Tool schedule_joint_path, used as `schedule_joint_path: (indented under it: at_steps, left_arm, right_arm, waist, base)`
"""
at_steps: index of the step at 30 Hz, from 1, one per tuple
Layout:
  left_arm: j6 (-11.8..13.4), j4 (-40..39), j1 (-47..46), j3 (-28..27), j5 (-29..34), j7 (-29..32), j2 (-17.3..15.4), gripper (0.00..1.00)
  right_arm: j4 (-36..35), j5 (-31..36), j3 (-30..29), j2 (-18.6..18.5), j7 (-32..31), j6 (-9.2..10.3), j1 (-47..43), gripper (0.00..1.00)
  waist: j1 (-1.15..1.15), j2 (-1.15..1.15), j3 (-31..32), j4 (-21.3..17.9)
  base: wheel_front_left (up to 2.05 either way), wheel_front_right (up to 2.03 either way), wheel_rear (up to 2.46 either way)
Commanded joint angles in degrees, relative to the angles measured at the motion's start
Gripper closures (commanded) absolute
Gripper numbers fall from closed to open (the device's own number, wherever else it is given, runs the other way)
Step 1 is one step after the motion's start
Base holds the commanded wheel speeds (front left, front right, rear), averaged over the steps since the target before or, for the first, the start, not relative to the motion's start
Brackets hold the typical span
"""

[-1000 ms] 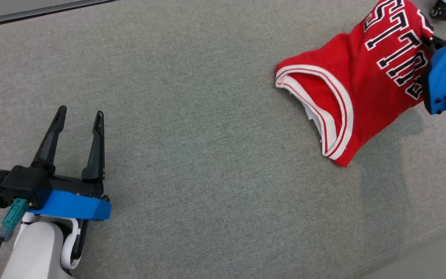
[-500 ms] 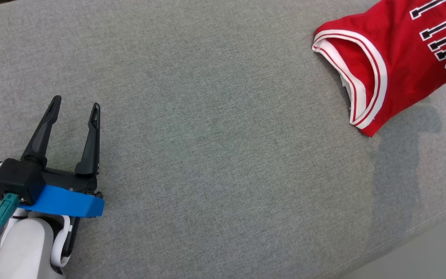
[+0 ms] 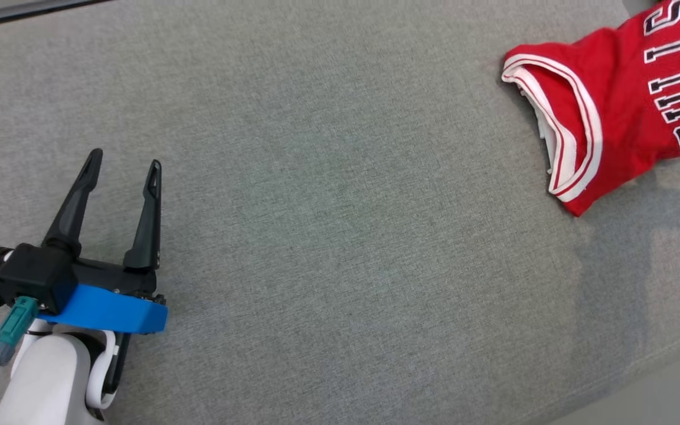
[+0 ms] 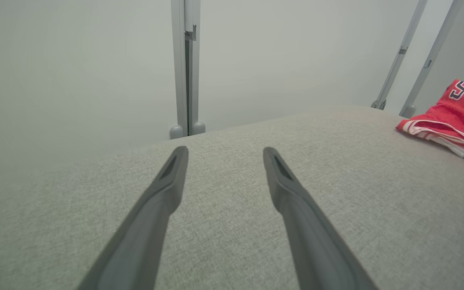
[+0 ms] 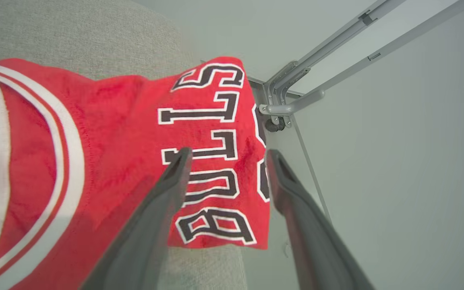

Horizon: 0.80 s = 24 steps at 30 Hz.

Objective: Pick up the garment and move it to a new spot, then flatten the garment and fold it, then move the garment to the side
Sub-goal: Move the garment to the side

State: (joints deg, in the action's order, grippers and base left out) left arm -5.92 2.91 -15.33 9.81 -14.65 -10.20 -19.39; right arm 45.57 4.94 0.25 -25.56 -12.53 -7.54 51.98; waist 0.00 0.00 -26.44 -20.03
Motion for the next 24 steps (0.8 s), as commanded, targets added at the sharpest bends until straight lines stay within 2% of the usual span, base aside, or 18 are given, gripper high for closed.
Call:
schedule_joint_path:
  at_steps: [1,7,12,18,21,24]
  left_arm:
    - [0.2,0.6,0.6,0.3,-0.5,-0.7,0.6,0.0]
    - [0.2,3.2,0.9,1.2,-1.2,-2.3,2.2,0.0]
    - [0.3,6.7,2.5,2.2,-2.2,-3.7,4.6,0.0]
    - [0.2,10.7,4.9,2.8,-3.5,-4.6,7.5,0.0]
    - [0.2,12.3,5.8,2.7,-3.6,-4.9,8.5,0.0]
    - [0.3,13.1,6.9,2.1,-3.7,-5.0,9.1,0.0]
  right_arm:
    - [0.0,1.0,-0.7,0.8,0.4,0.09,-1.5,0.0]
    - [0.0,0.9,-1.6,2.6,0.6,0.09,-5.0,0.0]
    - [-3.1,-4.2,-0.7,5.3,6.3,0.07,-11.4,0.0]
    - [-12.0,-15.5,-0.4,8.2,17.5,0.06,-23.5,0.0]
    - [-17.6,-18.6,-0.4,9.1,21.1,0.06,-29.9,0.0]
    - [-23.9,-19.8,-1.7,11.8,23.4,0.06,-36.2,0.0]
  waist:
    - [0.0,0.0,1.3,0.4]
    - [0.0,0.0,5.4,2.7]
    - [0.0,0.0,11.0,5.9]
    - [0.0,0.0,17.0,10.7]
    - [0.0,0.0,18.9,12.8]
    - [0.0,0.0,20.1,14.5]
  base:
    - [0.0,0.0,0.0]
    - [0.0,0.0,0.0]
    - [0.0,0.0,0.0]
    - [0.0,0.0,0.0]
    - [0.0,0.0,0.0]
    - [0.0,0.0,0.0]
